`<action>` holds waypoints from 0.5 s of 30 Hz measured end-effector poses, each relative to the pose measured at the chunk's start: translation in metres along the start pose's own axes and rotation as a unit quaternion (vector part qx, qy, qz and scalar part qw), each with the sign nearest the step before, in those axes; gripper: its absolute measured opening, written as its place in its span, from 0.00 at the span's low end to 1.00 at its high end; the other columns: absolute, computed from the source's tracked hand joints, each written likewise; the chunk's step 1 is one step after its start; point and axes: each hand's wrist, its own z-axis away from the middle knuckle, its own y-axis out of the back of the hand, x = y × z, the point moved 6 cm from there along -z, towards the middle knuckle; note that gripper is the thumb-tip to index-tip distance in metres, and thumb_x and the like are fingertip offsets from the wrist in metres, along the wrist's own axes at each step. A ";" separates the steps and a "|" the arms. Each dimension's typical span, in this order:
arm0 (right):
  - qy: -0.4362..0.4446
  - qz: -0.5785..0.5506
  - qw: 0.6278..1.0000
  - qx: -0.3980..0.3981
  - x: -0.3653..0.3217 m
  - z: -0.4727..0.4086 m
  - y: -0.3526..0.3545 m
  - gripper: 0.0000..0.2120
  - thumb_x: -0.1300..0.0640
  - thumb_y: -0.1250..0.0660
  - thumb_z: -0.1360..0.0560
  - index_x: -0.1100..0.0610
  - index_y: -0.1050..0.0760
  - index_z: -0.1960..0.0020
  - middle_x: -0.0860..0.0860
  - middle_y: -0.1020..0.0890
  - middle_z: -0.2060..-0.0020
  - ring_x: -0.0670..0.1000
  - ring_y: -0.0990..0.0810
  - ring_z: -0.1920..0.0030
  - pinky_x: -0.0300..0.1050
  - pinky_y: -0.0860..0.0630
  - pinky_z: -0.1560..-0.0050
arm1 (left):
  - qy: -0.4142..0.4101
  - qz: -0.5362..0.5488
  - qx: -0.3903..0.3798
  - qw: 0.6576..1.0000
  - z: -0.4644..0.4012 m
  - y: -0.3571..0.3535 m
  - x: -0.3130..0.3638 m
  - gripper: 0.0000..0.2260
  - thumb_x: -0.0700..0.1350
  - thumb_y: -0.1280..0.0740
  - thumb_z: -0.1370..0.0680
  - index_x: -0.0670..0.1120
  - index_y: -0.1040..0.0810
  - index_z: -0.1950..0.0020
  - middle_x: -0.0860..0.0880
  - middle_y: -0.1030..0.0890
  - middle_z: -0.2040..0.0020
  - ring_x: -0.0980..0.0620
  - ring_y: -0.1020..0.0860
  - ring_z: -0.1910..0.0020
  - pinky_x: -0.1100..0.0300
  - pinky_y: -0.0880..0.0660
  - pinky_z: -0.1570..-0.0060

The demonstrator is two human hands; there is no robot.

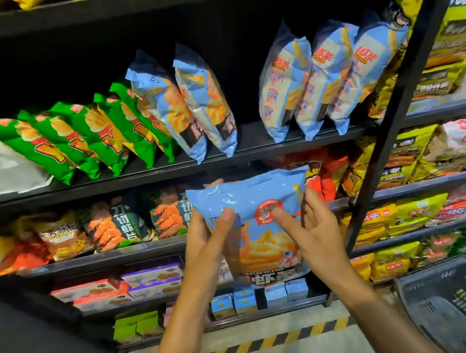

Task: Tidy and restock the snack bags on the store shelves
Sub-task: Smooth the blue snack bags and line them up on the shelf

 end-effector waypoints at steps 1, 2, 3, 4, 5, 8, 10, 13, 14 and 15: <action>-0.007 0.005 1.000 -0.004 0.002 0.002 -0.005 0.21 0.57 0.29 0.24 0.52 0.26 0.32 0.48 0.16 0.39 0.51 0.18 0.36 0.47 0.20 0.38 | -0.002 -0.004 0.023 1.000 0.000 0.005 0.001 0.24 0.58 0.23 0.27 0.50 0.23 0.37 0.53 0.14 0.43 0.50 0.16 0.43 0.59 0.18 0.51; -0.012 0.008 1.000 -0.011 0.005 0.005 -0.009 0.22 0.57 0.29 0.24 0.53 0.27 0.31 0.48 0.16 0.39 0.50 0.17 0.37 0.44 0.19 0.40 | -0.001 -0.003 0.047 0.999 0.002 0.011 0.002 0.19 0.54 0.24 0.25 0.49 0.22 0.38 0.53 0.13 0.45 0.51 0.16 0.43 0.59 0.18 0.52; -0.011 0.006 1.000 -0.014 0.005 0.008 -0.011 0.22 0.56 0.28 0.23 0.54 0.27 0.30 0.48 0.16 0.38 0.50 0.18 0.37 0.43 0.19 0.41 | -0.004 -0.001 0.059 0.998 0.004 0.017 0.001 0.18 0.53 0.24 0.25 0.48 0.21 0.39 0.52 0.13 0.45 0.50 0.16 0.43 0.57 0.18 0.51; -0.003 0.002 1.000 -0.007 0.003 0.011 -0.011 0.23 0.53 0.27 0.21 0.55 0.28 0.29 0.48 0.16 0.37 0.50 0.18 0.36 0.43 0.19 0.41 | -0.006 -0.002 0.066 0.998 0.005 0.023 0.001 0.18 0.55 0.24 0.25 0.48 0.20 0.40 0.51 0.13 0.45 0.49 0.15 0.43 0.54 0.17 0.49; 0.011 0.002 1.000 0.010 0.000 0.013 -0.008 0.25 0.50 0.28 0.21 0.55 0.28 0.28 0.50 0.17 0.36 0.50 0.19 0.34 0.44 0.20 0.39 | -0.014 -0.009 0.069 0.997 0.007 0.028 0.001 0.19 0.56 0.24 0.26 0.47 0.20 0.41 0.50 0.13 0.45 0.49 0.15 0.44 0.53 0.17 0.49; 0.050 0.030 0.998 0.035 -0.016 0.013 -0.005 0.19 0.52 0.33 0.18 0.59 0.25 0.31 0.51 0.17 0.36 0.49 0.19 0.35 0.40 0.20 0.42 | -0.015 -0.014 0.064 0.998 0.013 0.037 0.000 0.14 0.51 0.24 0.25 0.45 0.20 0.47 0.54 0.13 0.53 0.56 0.14 0.53 0.63 0.19 0.58; 0.048 0.071 0.996 0.038 -0.021 0.011 -0.008 0.11 0.54 0.32 0.19 0.59 0.18 0.41 0.48 0.14 0.45 0.47 0.15 0.45 0.39 0.20 0.52 | -0.015 -0.022 0.045 0.999 0.017 0.037 0.001 0.10 0.47 0.28 0.28 0.46 0.21 0.49 0.57 0.13 0.58 0.59 0.15 0.57 0.66 0.21 0.62; 0.055 0.114 0.988 0.085 -0.018 0.007 -0.008 0.16 0.50 0.30 0.20 0.62 0.19 0.58 0.56 0.17 0.63 0.57 0.21 0.63 0.51 0.27 0.65 | -0.018 -0.053 0.029 0.998 0.019 0.042 0.001 0.11 0.49 0.29 0.30 0.49 0.21 0.51 0.59 0.14 0.62 0.61 0.16 0.62 0.67 0.22 0.65; 0.051 0.114 0.988 0.094 -0.015 0.007 -0.008 0.22 0.48 0.30 0.19 0.65 0.22 0.61 0.63 0.21 0.65 0.64 0.25 0.65 0.58 0.29 0.63 | -0.016 -0.056 0.023 0.998 0.019 0.043 0.001 0.11 0.49 0.28 0.30 0.49 0.21 0.50 0.59 0.14 0.61 0.61 0.16 0.61 0.67 0.22 0.63; 0.044 0.110 0.988 0.099 -0.011 0.008 -0.009 0.27 0.45 0.31 0.19 0.68 0.25 0.62 0.68 0.25 0.65 0.68 0.28 0.65 0.62 0.29 0.62 | -0.011 -0.057 0.017 0.998 0.019 0.044 0.000 0.11 0.49 0.27 0.30 0.50 0.20 0.49 0.59 0.14 0.58 0.61 0.16 0.58 0.66 0.21 0.60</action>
